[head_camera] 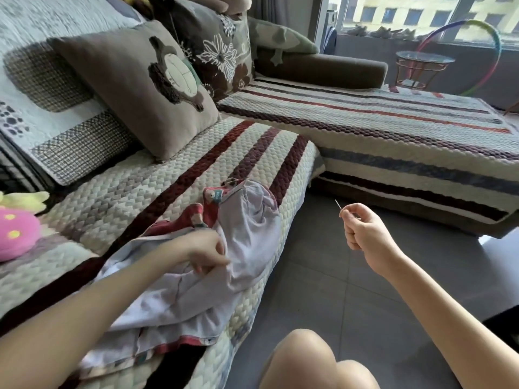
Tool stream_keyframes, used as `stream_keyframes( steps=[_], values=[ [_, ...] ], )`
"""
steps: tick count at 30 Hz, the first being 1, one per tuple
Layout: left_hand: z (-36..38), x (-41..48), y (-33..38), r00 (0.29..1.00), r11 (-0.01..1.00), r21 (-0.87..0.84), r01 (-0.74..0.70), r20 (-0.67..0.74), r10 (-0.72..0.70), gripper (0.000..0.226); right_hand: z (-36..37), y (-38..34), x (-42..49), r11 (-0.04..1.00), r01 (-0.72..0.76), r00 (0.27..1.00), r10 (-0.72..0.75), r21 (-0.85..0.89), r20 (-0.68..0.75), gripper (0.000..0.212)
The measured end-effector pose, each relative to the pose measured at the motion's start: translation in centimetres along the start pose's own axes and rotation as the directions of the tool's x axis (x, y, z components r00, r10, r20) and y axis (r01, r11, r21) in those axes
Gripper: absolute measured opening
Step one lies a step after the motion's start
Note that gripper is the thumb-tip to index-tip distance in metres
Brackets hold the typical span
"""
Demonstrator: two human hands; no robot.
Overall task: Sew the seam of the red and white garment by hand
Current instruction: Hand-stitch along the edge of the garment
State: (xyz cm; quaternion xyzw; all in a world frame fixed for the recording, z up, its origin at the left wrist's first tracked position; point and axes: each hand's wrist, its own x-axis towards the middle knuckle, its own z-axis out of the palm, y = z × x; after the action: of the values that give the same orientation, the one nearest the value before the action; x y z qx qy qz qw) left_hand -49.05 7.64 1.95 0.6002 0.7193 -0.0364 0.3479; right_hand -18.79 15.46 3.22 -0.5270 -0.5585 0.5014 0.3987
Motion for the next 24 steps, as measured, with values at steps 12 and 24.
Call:
stream_keyframes(
  steps=[12, 24],
  values=[
    [2.2, -5.9, -11.4, 0.986, 0.971, 0.203, 0.127, -0.132, -0.102, 0.044, 9.2, 0.8, -6.9, 0.978, 0.108, 0.95, -0.048, -0.181, 0.308, 0.02],
    [5.8, -5.7, -8.6, 0.885, 0.991, -0.023, -0.129, -0.454, 0.105, 0.027, 9.1, -0.6, -9.5, 0.983, 0.088, 0.946, -0.032, -0.159, 0.323, 0.021]
  ],
)
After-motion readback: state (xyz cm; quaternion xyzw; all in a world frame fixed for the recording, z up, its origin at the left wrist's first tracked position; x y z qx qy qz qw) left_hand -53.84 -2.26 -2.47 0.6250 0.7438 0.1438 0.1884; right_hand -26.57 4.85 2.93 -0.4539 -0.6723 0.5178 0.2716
